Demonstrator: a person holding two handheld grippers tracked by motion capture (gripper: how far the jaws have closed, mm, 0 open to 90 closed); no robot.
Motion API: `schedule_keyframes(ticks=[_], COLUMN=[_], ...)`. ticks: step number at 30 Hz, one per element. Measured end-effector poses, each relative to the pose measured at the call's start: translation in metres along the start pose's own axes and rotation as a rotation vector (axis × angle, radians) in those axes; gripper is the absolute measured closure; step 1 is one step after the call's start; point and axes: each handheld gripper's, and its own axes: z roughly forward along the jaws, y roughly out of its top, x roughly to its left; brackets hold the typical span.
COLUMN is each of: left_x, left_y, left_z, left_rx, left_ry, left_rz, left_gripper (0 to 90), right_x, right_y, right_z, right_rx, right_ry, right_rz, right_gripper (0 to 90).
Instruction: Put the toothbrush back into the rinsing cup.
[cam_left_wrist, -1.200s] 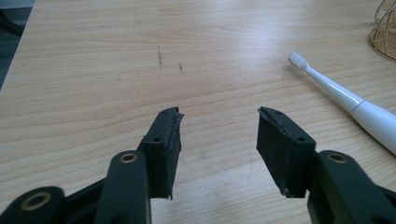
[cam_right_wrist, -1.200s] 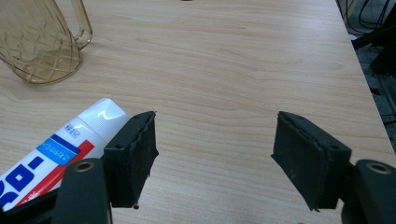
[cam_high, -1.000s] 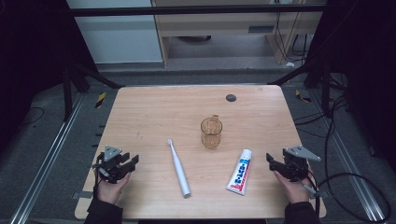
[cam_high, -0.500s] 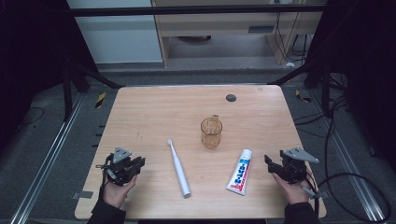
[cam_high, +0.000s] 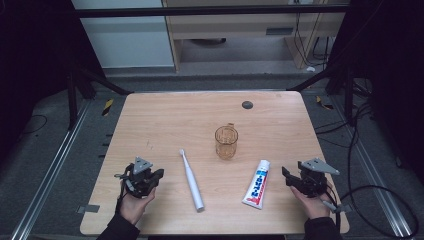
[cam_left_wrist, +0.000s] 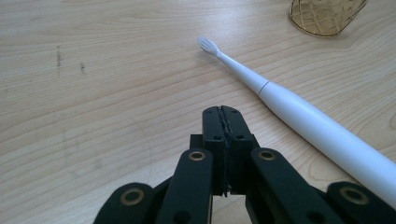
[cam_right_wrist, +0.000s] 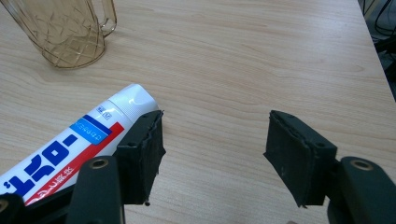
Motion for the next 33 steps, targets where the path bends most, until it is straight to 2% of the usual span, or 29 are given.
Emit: schedule_keyframes(ticks=[4, 14, 21, 26, 33], left_x=[-0.006, -0.016, -0.030, -0.038, -0.043], left_y=[0.003, 0.006, 0.009, 0.012, 0.014], left_z=[0.011, 0.024, 0.038, 0.047, 0.054], left_rx=[0.017, 0.041, 0.066, 0.085, 0.090], left_ry=[-0.008, -0.034, -0.051, -0.050, -0.047], left_rz=[0.012, 0.041, 0.063, 0.086, 0.093], left_gripper=[89.5, 89.6, 89.7, 89.7, 89.7], right_x=[0.001, 0.002, 0.002, 0.002, 0.002], right_y=[0.000, 0.000, 0.000, 0.000, 0.000], right_z=[0.000, 0.002, 0.003, 0.002, 0.002], right_rx=[-0.002, 0.007, 0.009, 0.008, 0.005], right_ry=[0.008, 0.017, 0.020, 0.018, 0.016], right_rz=[-0.005, -0.010, -0.013, -0.013, -0.017], right_gripper=[37.1, 37.9, 37.9, 37.9, 37.9])
